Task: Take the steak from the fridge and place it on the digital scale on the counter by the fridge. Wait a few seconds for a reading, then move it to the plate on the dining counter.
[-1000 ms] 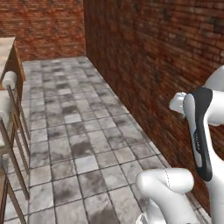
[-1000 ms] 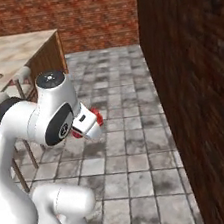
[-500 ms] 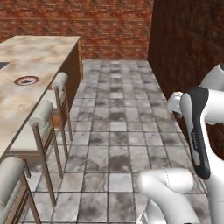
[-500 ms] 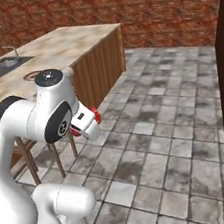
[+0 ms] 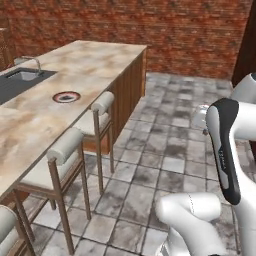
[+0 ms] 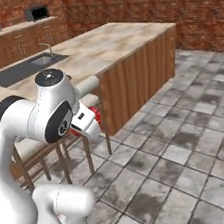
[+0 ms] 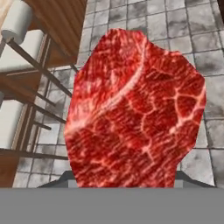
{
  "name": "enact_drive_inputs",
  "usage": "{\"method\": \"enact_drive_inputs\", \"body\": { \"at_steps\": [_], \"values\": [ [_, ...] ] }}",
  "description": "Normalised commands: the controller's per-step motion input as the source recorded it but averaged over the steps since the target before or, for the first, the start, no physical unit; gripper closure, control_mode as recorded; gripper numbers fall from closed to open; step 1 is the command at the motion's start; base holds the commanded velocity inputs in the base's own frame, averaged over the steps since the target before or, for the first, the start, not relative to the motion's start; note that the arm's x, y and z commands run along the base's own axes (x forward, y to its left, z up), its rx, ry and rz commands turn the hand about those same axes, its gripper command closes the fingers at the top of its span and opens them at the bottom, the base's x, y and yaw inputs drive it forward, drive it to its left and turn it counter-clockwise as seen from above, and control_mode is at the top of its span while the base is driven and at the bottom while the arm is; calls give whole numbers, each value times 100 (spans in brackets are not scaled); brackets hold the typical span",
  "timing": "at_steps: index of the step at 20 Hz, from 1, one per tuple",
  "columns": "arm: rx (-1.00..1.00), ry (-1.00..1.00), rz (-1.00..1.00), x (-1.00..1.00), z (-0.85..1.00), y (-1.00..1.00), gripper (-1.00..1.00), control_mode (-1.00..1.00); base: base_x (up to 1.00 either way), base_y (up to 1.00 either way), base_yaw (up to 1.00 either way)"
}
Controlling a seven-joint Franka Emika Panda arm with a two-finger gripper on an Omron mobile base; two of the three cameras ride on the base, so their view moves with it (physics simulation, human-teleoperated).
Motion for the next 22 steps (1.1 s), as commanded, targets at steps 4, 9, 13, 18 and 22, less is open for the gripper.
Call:
{"method": "enact_drive_inputs", "body": {
  "at_steps": [4,9,13,18,22],
  "values": [
    [0,0,0,0,0,0,100,100,87,-47,55],
    [0,0,0,0,0,0,100,100,82,-47,56],
    [0,0,0,0,0,0,100,100,80,-47,57],
    [0,0,0,0,0,0,100,100,75,-49,58],
    [0,0,0,0,0,0,100,100,79,-47,59]
  ]
}}
